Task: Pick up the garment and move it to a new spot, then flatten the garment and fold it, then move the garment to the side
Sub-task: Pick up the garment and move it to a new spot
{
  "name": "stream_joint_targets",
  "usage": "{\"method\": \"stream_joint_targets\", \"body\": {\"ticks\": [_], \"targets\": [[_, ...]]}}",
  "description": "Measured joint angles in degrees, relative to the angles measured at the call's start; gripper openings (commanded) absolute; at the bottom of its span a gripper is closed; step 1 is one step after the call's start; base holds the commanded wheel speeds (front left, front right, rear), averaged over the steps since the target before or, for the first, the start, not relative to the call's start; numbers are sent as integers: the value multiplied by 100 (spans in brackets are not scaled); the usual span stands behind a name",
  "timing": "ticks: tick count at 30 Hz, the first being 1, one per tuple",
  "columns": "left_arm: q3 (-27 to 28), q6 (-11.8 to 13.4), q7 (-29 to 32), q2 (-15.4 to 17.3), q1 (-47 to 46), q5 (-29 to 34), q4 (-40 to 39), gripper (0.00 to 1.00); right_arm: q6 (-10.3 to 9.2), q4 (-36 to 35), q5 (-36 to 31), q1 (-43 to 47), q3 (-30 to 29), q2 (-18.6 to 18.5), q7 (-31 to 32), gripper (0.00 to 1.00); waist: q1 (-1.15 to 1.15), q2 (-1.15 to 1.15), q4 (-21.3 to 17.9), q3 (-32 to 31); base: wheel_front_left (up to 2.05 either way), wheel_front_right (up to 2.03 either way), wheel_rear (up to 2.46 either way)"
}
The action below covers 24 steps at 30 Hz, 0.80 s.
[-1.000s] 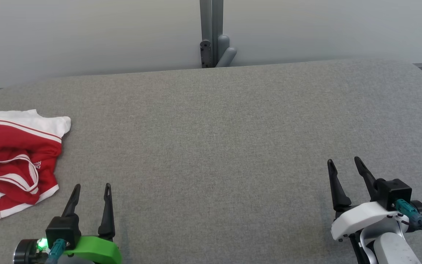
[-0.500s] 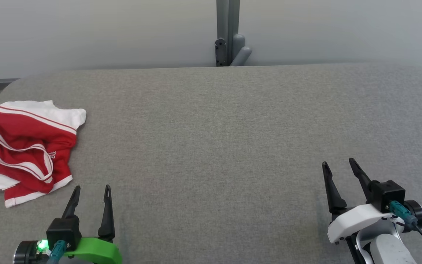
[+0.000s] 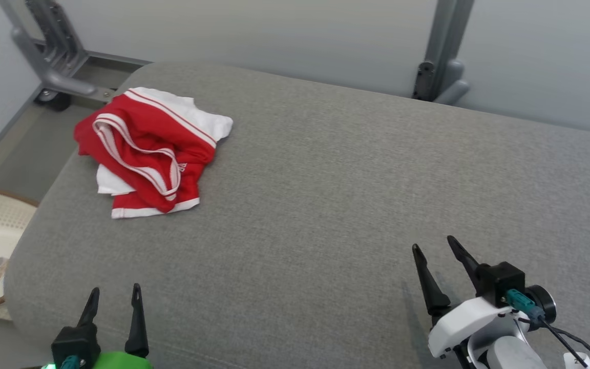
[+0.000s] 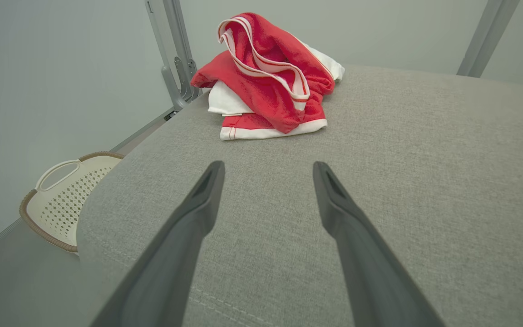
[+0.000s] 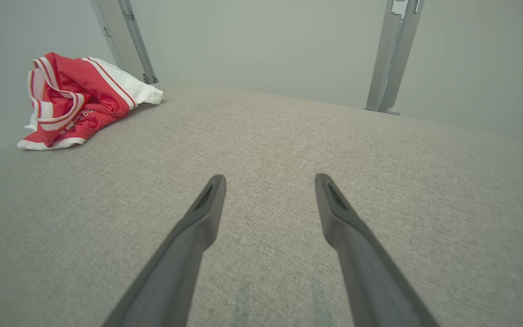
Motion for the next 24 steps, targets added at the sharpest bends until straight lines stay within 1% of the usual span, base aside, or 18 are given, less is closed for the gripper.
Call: {"method": "stream_joint_targets", "body": {"ticks": [6,9,11,15,18,22,24], "targets": [[311,19,-1,2,143,-176,-13,100,0,134,127,-332,520,-19,0,100,0,0,684,17,0,0,0],[328,18,-1,0,156,-274,-9,100,0,177,182,-395,606,-66,0,100,0,0,905,57,0,0,0],[326,-31,-1,0,152,-480,33,100,0,196,215,-399,637,-131,0,100,0,0,997,96,0,0,0],[356,-157,0,-5,-70,-811,386,100,0,138,261,-393,554,-223,0,100,0,0,1037,219,0,0,0],[381,-238,-1,42,-612,-890,547,100,0,37,248,-397,509,-405,0,100,0,0,1011,355,0,0,0],[334,-278,-2,361,-1452,-1072,873,100,0,-63,213,-539,494,-649,0,100,0,0,918,612,0,0,0],[135,-279,-1,557,-1907,-1220,1072,100,0,-116,194,-630,534,-747,0,100,0,-1,852,759,0,0,0]]}}
